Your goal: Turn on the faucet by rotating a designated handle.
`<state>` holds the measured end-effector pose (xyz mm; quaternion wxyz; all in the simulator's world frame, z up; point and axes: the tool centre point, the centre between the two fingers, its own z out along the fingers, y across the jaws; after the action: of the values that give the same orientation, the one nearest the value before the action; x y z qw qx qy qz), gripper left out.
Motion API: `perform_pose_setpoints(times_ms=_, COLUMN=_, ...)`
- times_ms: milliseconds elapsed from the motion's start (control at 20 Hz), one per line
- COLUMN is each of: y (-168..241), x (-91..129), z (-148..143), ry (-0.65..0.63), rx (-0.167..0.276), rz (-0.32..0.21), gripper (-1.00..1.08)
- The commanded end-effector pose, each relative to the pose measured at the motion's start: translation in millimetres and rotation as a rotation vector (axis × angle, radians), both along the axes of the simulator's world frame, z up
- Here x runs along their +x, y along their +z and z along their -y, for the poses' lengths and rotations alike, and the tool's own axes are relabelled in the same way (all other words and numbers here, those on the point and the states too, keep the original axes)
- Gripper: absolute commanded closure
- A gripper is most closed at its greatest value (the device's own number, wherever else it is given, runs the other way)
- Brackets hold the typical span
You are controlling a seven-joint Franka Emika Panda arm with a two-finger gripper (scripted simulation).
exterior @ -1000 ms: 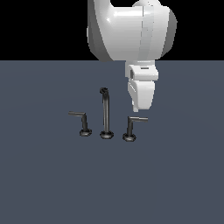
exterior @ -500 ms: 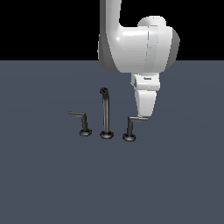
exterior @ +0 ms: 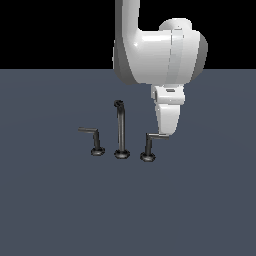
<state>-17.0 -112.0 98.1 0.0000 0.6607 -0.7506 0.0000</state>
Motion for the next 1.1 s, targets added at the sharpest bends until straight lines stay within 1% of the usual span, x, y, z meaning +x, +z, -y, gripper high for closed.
perform_pose_setpoints(times_ms=0, y=0.0, x=-7.8, z=2.9, ry=-0.001, rx=0.000, rz=0.000, gripper=1.08)
perform_pose_setpoints(times_ms=400, y=0.0, x=-35.9, z=12.3, ry=-0.001, rx=0.000, rz=0.000, gripper=1.08)
perform_pose_setpoints(times_ms=450, y=0.0, x=-35.9, z=12.3, ry=-0.001, rx=0.000, rz=0.000, gripper=1.08)
perform_pose_setpoints(times_ms=500, y=0.1, x=-26.1, z=5.9, ry=0.010, rx=0.001, rz=0.011, gripper=1.08)
perform_pose_setpoints(times_ms=1050, y=-0.1, x=-65.4, z=-4.4, ry=0.002, rx=0.000, rz=0.003, gripper=1.08)
